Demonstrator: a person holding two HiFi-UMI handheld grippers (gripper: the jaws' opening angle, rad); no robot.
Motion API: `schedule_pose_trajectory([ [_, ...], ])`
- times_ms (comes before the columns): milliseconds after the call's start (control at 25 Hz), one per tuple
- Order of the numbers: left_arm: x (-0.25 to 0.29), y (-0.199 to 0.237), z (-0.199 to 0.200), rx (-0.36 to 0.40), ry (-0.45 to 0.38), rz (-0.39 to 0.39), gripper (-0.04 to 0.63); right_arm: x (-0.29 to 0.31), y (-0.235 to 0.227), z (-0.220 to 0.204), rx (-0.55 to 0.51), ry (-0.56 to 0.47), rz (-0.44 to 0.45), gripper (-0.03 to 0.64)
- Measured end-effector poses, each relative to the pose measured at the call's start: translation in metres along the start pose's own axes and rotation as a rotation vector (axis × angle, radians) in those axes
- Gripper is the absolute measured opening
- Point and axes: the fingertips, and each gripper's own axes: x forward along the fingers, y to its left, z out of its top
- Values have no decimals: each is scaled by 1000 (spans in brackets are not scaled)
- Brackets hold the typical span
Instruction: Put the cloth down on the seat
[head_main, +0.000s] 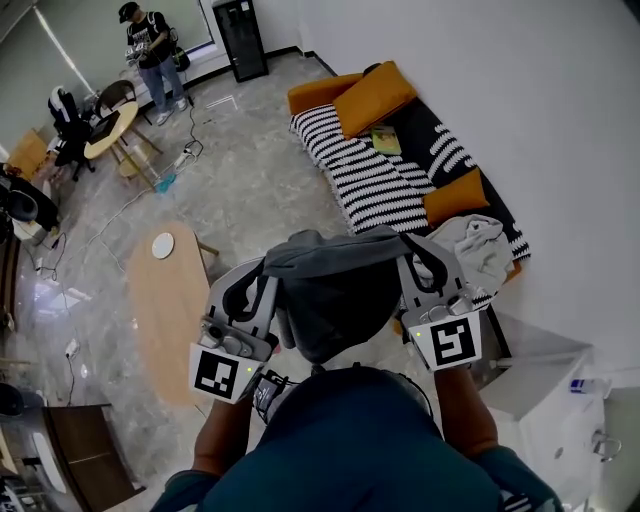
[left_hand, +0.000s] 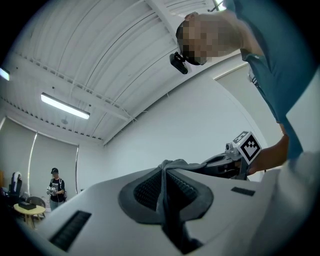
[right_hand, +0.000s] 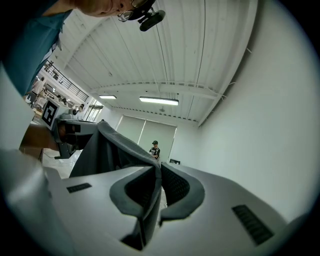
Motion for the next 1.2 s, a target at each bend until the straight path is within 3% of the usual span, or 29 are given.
schedule_pose_trajectory([
  [440, 2, 40, -23, -31, -3, 4, 23, 37, 13, -4, -32, 30, 10, 35],
  [800, 41, 42, -36, -20, 43, 67, 23, 66, -25, -19, -17, -4, 81, 35],
  [920, 67, 37, -33, -1, 20, 81, 23, 74, -49, -26, -5, -10, 98, 35],
  [1200, 117, 17, -49, 6, 52, 109, 23, 83, -103, -50, 12, -21, 121, 35],
])
